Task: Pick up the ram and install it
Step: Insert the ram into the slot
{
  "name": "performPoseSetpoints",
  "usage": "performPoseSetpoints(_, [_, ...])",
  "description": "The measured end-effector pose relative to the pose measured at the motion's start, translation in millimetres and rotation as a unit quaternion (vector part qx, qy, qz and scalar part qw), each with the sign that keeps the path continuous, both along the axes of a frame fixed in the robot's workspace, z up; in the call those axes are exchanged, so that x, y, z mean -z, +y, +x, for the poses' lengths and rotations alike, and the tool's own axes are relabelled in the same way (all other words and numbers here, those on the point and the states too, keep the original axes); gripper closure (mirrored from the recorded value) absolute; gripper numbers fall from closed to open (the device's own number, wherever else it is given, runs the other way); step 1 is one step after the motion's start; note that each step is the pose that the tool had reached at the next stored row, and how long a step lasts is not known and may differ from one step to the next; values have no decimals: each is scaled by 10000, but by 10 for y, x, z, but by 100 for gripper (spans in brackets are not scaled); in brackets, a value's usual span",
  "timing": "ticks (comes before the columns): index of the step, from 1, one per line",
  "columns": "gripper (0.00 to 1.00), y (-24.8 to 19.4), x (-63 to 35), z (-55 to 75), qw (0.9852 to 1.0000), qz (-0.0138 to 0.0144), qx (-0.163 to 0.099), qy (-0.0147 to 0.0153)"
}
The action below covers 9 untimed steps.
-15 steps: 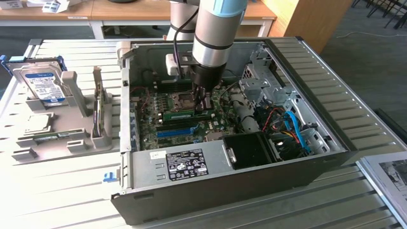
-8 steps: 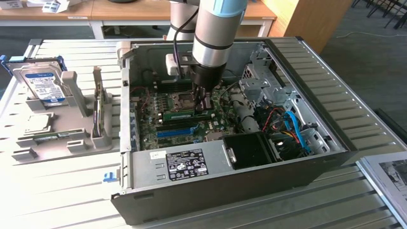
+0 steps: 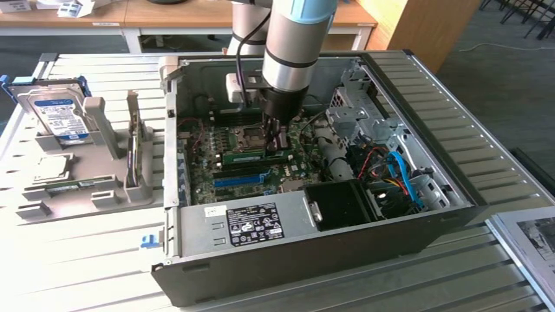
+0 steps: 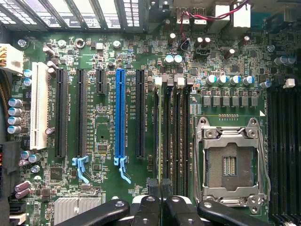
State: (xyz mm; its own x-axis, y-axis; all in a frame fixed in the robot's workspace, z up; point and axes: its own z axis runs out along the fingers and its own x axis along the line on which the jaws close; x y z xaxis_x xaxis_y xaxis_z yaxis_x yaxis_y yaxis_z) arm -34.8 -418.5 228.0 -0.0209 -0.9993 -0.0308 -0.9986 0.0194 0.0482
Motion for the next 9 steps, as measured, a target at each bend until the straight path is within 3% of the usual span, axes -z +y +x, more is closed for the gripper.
performPoseSetpoints(9, [88, -1, 15, 0, 10000, -1, 1, 0])
